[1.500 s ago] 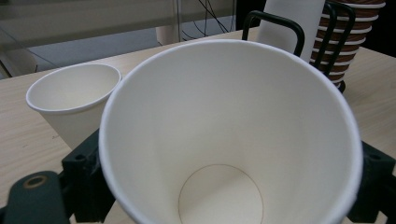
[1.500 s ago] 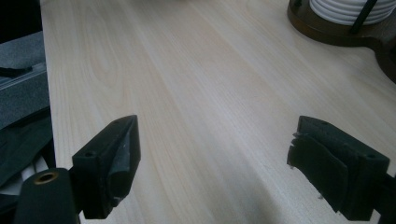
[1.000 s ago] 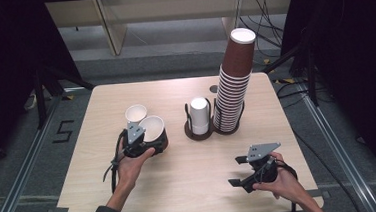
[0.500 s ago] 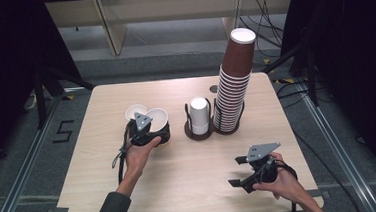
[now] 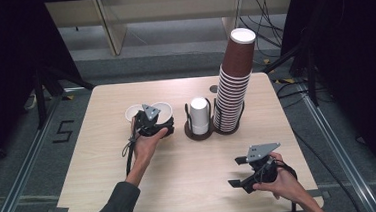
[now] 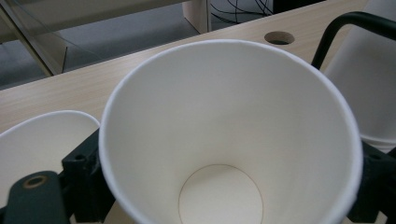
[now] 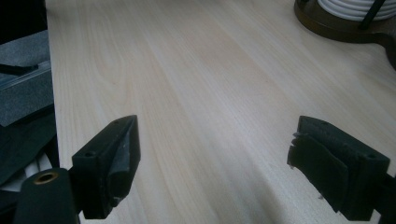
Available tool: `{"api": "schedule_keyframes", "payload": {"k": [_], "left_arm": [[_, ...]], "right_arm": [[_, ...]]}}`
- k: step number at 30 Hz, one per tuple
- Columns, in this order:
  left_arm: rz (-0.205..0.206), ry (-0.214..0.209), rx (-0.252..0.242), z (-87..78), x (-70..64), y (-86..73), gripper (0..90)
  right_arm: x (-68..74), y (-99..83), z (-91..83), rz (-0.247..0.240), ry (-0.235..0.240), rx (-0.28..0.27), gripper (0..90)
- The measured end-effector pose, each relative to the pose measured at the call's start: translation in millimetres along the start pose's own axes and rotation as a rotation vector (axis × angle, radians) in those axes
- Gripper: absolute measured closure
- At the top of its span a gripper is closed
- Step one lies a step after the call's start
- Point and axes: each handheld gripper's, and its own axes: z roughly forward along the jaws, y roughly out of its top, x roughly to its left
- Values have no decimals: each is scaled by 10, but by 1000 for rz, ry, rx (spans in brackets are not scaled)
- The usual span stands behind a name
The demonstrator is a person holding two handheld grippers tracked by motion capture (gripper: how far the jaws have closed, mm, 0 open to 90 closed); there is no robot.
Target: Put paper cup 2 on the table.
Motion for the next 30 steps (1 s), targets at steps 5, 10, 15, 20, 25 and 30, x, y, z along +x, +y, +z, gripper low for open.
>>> {"api": "schedule_keyframes", "payload": {"k": [5,10,15,20,25,30], "left_arm": [[-17,13,6,71,-4,10,120],[-36,25,11,138,17,-3,120],[-47,38,18,185,38,-20,119],[-46,46,19,214,38,-33,116],[-39,46,15,229,23,-37,108],[-29,44,15,238,26,-44,93]], "right_arm": [[3,3,-1,-1,0,1,162],[8,3,3,-6,1,3,162],[11,4,10,-4,10,5,162],[10,3,9,-5,14,7,162],[9,1,12,-6,14,10,163],[14,0,15,-11,4,9,163]]}}
